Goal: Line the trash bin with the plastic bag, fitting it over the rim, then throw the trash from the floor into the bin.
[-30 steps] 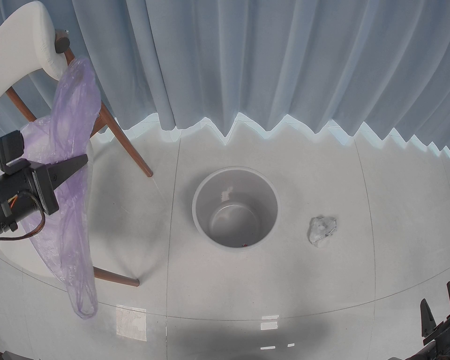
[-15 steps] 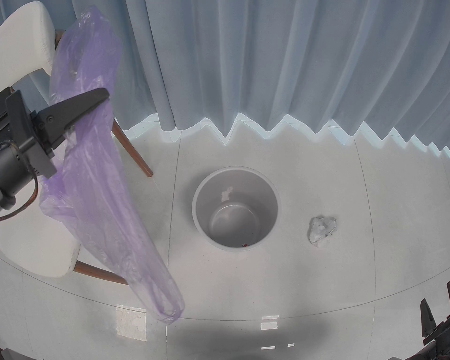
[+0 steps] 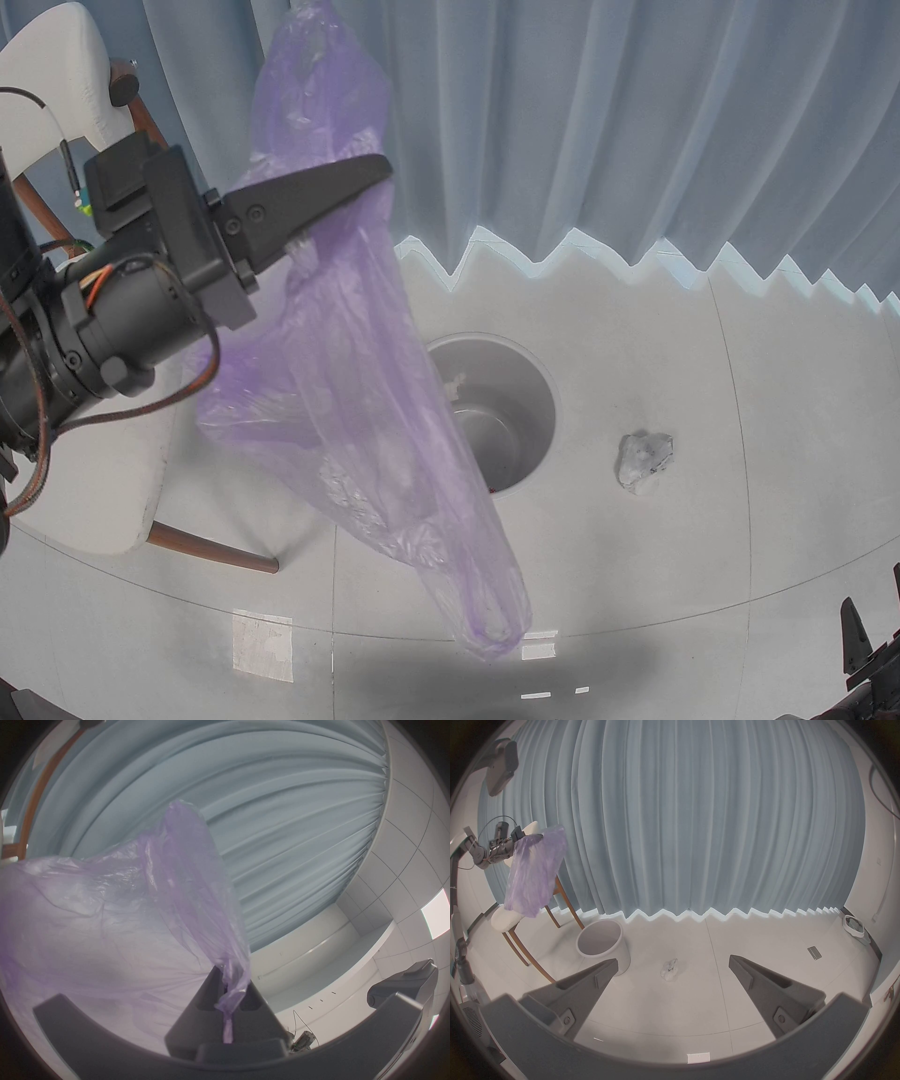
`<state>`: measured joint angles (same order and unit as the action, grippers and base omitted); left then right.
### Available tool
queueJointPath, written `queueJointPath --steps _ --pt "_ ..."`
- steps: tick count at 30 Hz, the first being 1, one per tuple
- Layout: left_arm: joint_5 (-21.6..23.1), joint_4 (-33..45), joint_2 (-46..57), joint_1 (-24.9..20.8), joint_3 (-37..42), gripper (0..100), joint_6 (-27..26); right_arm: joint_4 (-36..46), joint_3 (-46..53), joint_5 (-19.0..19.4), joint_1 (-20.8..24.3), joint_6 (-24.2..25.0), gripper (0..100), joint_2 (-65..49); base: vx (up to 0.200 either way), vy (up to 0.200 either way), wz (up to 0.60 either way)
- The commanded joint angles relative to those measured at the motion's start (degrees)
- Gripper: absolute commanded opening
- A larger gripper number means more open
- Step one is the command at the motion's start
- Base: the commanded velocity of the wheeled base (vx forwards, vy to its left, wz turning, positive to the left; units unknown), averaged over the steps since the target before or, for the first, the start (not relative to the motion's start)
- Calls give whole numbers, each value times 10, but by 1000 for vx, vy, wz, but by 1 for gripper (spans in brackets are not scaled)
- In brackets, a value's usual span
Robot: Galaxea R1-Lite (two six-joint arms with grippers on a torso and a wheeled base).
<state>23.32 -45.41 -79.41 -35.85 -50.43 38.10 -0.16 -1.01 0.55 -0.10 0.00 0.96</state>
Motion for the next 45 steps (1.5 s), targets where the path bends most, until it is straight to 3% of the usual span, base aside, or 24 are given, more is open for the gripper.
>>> queueJointPath --steps 1,5,6,8,11,16,19,24,29,36,45 --pt "4 -7 -12 -23 13 0 0 0 10 1 0 0 100 -10 0 0 0" --pt "44 -43 0 -23 27 0 0 0 10 1 0 0 100 -10 0 0 0" --pt "71 -58 -1 -19 36 0 0 0 10 1 0 0 100 -10 0 0 0" --pt "79 -61 -4 -18 39 0 0 0 10 0 0 0 100 -10 0 0 0" --pt "76 -62 -11 -15 46 0 -4 0 10 1 0 0 100 -10 0 0 0" --pt "75 -68 -39 38 105 0 -14 0 10 0 0 0 100 -10 0 0 0" --pt "60 -99 -85 88 131 0 -45 0 10 1 0 0 100 -10 0 0 0" --pt "32 -176 -117 112 134 0 -89 0 10 1 0 0 100 -10 0 0 0" --pt "13 -216 -96 118 168 0 -76 0 10 1 0 -1 100 -10 0 0 0" --pt "17 -197 -65 121 198 0 -63 0 10 1 0 0 100 -10 0 0 0" --pt "16 -182 -58 77 220 0 -66 0 10 1 0 0 100 -10 0 0 0"
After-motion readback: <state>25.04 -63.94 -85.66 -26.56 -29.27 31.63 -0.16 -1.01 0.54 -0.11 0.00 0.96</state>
